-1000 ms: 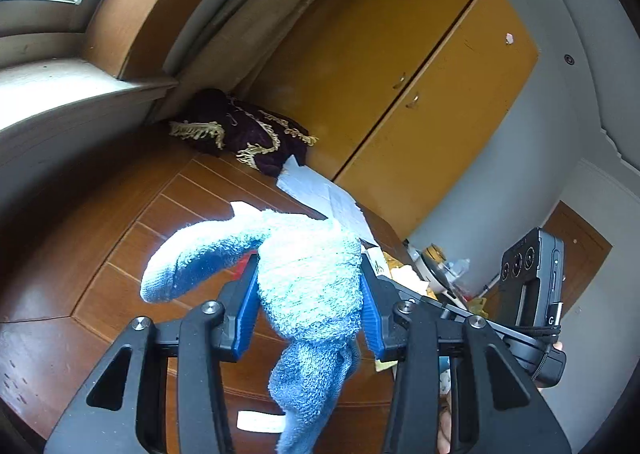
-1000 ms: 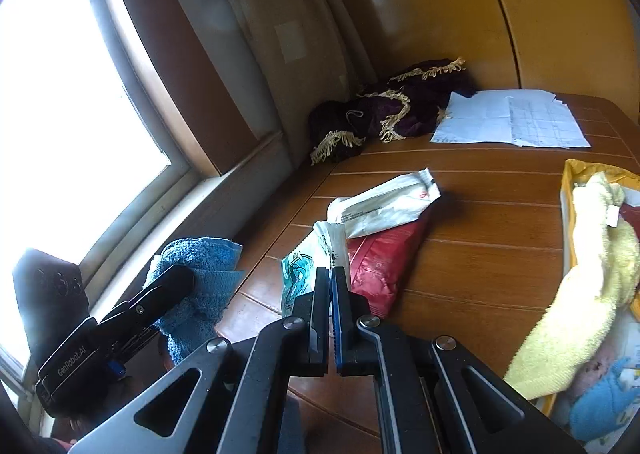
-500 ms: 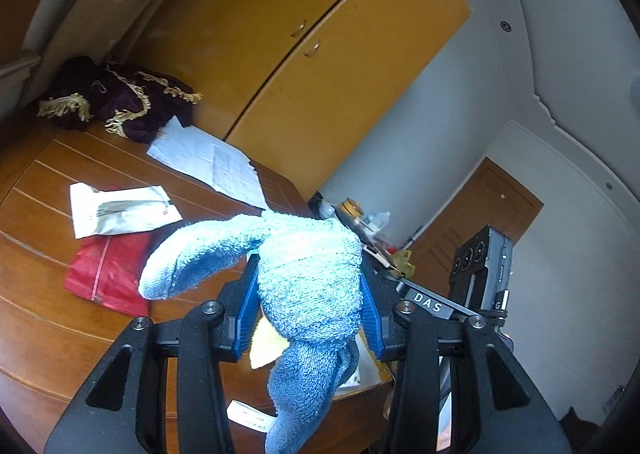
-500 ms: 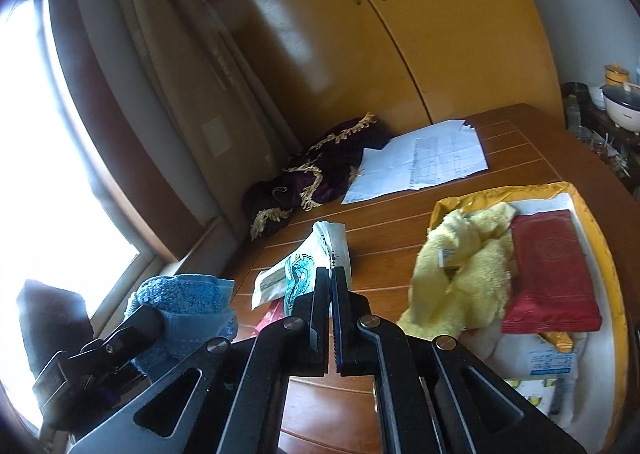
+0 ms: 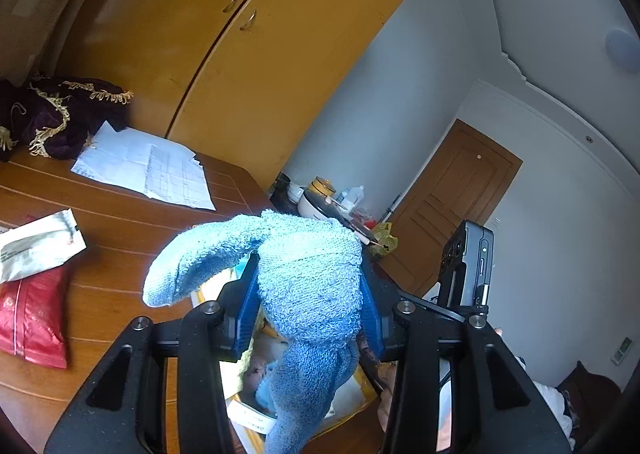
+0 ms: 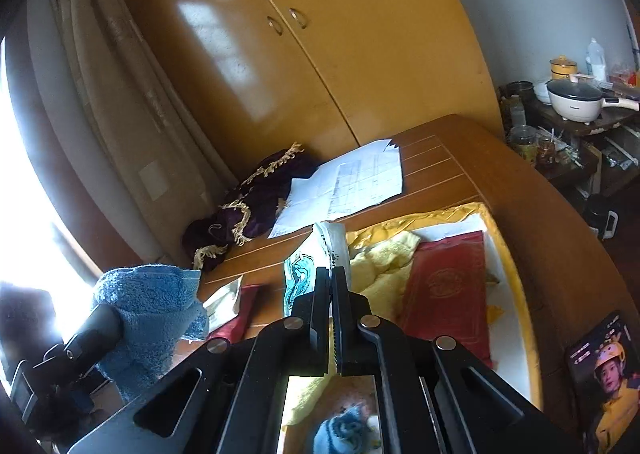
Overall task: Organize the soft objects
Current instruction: 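Carry the blue towel and tissue pack into the tray and open both tools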
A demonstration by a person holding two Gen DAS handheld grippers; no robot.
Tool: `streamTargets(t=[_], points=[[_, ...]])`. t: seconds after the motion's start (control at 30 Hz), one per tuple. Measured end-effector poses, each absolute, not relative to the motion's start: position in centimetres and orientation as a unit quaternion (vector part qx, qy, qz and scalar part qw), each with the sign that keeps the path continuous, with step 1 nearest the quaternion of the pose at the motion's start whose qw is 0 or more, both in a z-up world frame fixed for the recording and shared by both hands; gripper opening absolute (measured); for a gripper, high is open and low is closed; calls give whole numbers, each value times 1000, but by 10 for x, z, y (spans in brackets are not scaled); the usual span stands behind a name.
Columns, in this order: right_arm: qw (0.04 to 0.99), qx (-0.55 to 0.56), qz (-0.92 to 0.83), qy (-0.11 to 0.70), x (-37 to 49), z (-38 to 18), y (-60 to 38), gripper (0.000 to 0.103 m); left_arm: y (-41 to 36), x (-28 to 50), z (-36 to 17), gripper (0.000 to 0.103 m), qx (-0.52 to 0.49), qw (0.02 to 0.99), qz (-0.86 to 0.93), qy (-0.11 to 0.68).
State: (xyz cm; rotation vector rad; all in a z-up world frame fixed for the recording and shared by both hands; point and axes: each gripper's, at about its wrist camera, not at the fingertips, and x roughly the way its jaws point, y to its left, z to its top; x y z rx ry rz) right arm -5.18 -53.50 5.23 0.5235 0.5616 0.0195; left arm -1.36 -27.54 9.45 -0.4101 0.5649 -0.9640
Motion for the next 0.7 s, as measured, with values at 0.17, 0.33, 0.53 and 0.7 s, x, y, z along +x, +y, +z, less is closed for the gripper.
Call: streamTargets(t=[0.17,0.33,0.53,0.7], points=[[922,260,-42,282,-43,46,-569,2,-312,1,97,42,-175,815,-476,279],[907,269,-70,317,-27,22,-586,2,-344,16,63,42,-158,798,-471,341],[895,270,-89,344,-12,5,-594,4,-364,15,38,43,-108,800,-453,379],[889,285,-92,346,-7,-2,-599,9,-380,10,24,44,-78,788,-463,399]])
